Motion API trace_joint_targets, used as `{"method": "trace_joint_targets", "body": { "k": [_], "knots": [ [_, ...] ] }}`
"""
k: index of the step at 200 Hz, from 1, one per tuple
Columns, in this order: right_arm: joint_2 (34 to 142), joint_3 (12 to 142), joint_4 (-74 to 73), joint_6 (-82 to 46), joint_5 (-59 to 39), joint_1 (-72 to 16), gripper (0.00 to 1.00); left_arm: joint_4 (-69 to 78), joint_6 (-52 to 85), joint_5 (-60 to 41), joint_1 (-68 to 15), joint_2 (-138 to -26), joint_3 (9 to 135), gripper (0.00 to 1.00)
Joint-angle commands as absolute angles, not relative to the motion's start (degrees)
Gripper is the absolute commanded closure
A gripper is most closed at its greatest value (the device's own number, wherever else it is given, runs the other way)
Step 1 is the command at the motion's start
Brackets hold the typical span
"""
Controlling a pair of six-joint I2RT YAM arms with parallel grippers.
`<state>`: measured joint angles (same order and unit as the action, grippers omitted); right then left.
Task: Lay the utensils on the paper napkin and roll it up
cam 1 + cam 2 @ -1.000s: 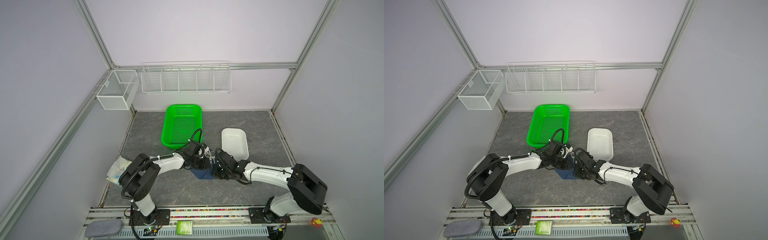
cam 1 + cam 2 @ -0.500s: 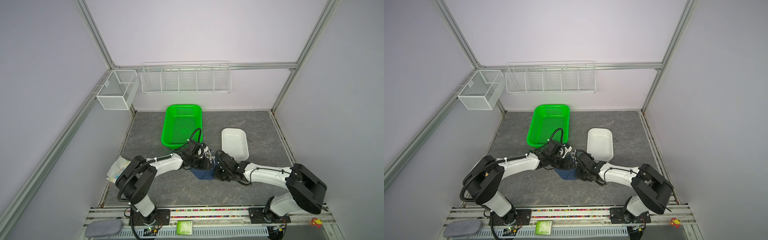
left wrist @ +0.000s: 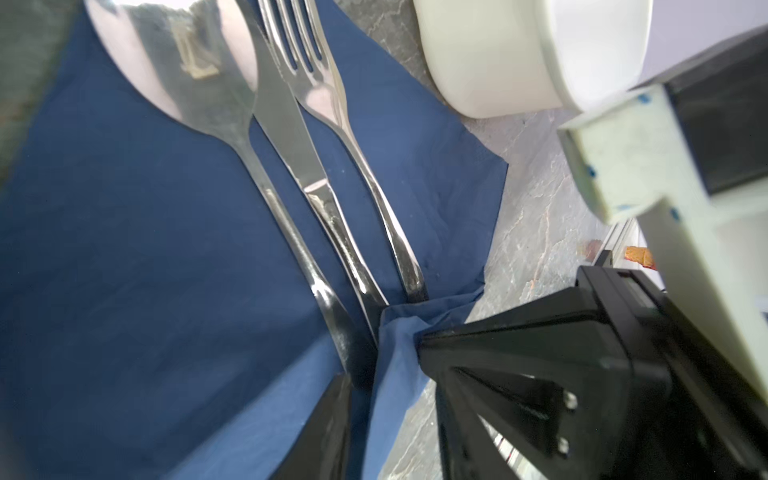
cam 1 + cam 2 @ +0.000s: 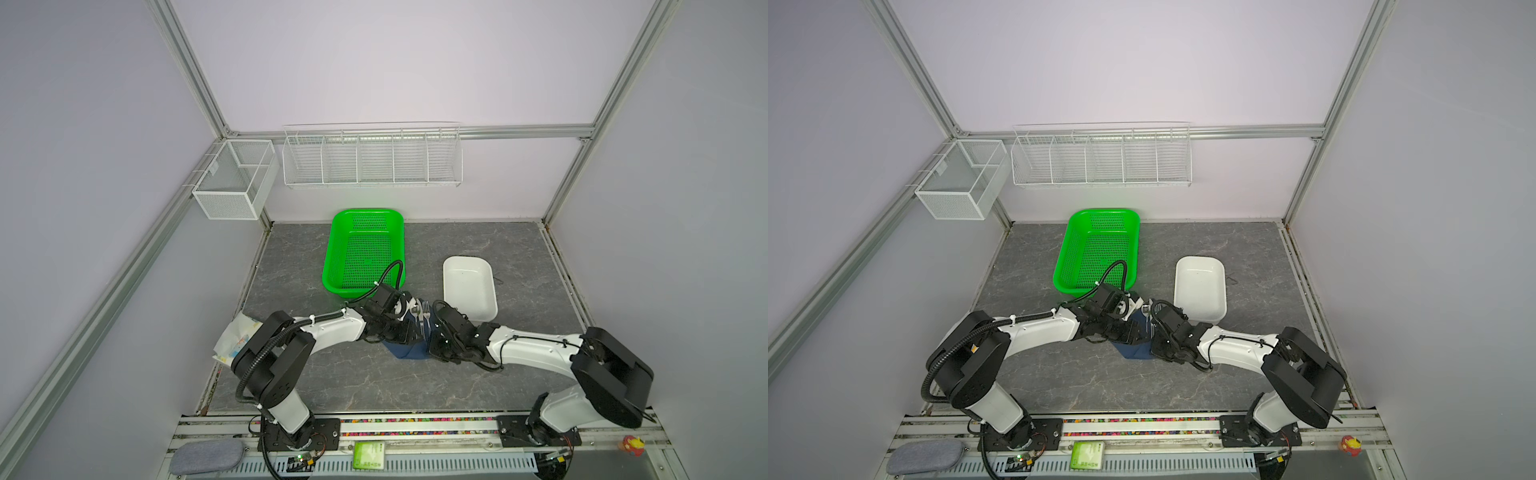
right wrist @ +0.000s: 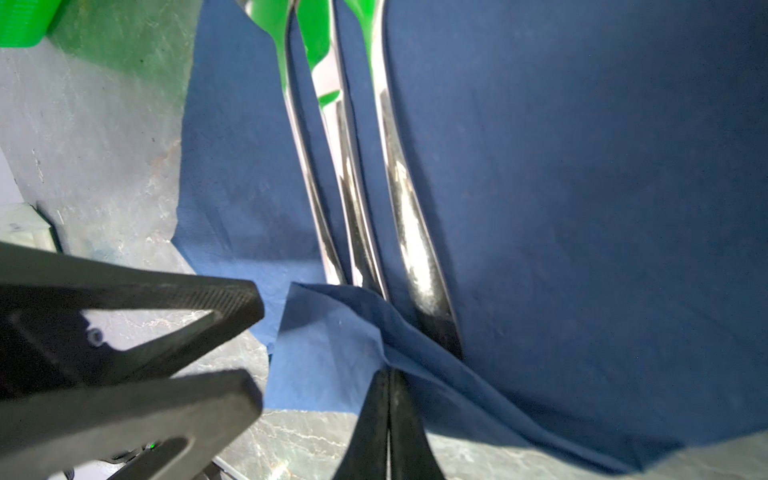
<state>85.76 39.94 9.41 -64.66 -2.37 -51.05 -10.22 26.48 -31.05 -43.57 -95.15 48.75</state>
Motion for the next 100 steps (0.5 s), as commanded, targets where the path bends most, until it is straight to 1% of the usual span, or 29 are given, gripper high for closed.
{"method": "trace_joint_targets", "body": {
  "k": [1, 10, 47, 70, 100],
  "knots": [
    [85.8, 38.7, 8.9, -66.5, -1.2, -50.8, 0.92, -11.1, 24.5, -32.4, -43.9, -97.3, 50.4, 0.67],
    [85.7, 38.7, 9.0, -66.5, -1.2, -50.7, 0.93, -11.3, 24.3, -32.2, -43.9, -97.6, 50.6, 0.69],
    [85.1, 38.3, 9.1, -66.6, -1.0, -50.7, 0.93, -11.7, 23.7, -31.8, -43.9, -98.2, 51.1, 0.7],
    [85.0, 38.3, 9.1, -66.8, -0.9, -50.7, 0.93, -12.4, 23.1, -32.3, -43.9, -99.0, 52.1, 0.74],
    [84.9, 38.4, 9.1, -66.8, -1.0, -50.8, 0.92, -11.7, 22.8, -33.2, -43.8, -99.2, 52.1, 0.83]
  ]
}}
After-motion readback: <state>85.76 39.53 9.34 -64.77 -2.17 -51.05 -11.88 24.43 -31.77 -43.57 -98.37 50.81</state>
